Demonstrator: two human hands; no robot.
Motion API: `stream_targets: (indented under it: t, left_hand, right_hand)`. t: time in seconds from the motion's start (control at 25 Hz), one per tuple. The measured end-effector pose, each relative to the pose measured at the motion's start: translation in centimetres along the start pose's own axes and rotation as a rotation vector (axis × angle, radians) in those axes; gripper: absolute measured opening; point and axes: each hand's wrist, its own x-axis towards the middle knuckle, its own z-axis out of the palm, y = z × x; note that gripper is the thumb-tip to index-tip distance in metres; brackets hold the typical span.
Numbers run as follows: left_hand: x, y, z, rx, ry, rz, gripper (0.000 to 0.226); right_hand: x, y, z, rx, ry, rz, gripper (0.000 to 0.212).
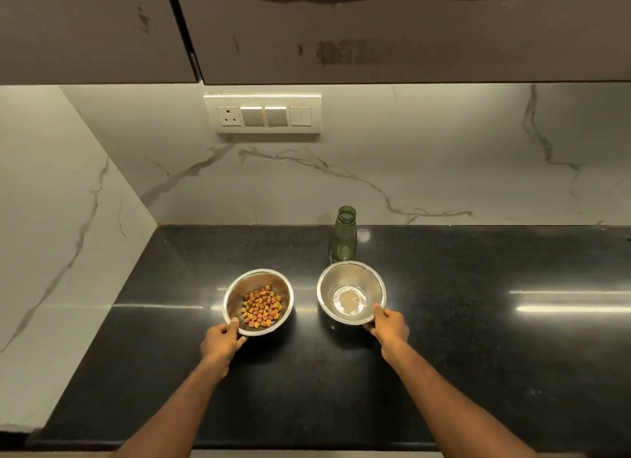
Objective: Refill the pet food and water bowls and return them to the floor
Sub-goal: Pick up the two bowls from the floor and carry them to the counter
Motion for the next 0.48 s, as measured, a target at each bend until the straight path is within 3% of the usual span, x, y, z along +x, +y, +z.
stream_targets:
  t: [0.08,0.16,0.24,0.32,0.4,0.48]
  left_hand:
    - [-0.1,0.0,0.1,0.073,0.047,0.021,0.039]
    - [-0.8,0.4,-0.5,0.187,0.107,0.025,0.06]
    - [-1.7,1.1,-1.4,0.331,0.26,0.172,0.075]
    - [-3.1,3.8,-2.6,0.369,0.409,0.511,0.056]
    - [-6.2,9.4,-3.4,0.305,0.47,0.888,0.025]
    - [-10.5,16.3,-4.3,0.23,0.518,1.238,0.013]
  right_hand:
    - [-0.4,0.0,-0.2,-0.073,0.063,0.038,0.051]
    - [-1.8,-0.6,-0.1,-0.205,0.235,0.007,0.066]
    - [-4.6,-3.2,0.3,-0.153,0.31,-0.207,0.048]
    - [-8.8,-7.6,1.2,-0.011,0.161,-0.394,0.035]
    - [-14.2,-13.5,2.5,0.325,-0.127,-0.453,0.04]
    - [-19.4,-19.4,3.9,0.72,-0.401,-0.457,0.053]
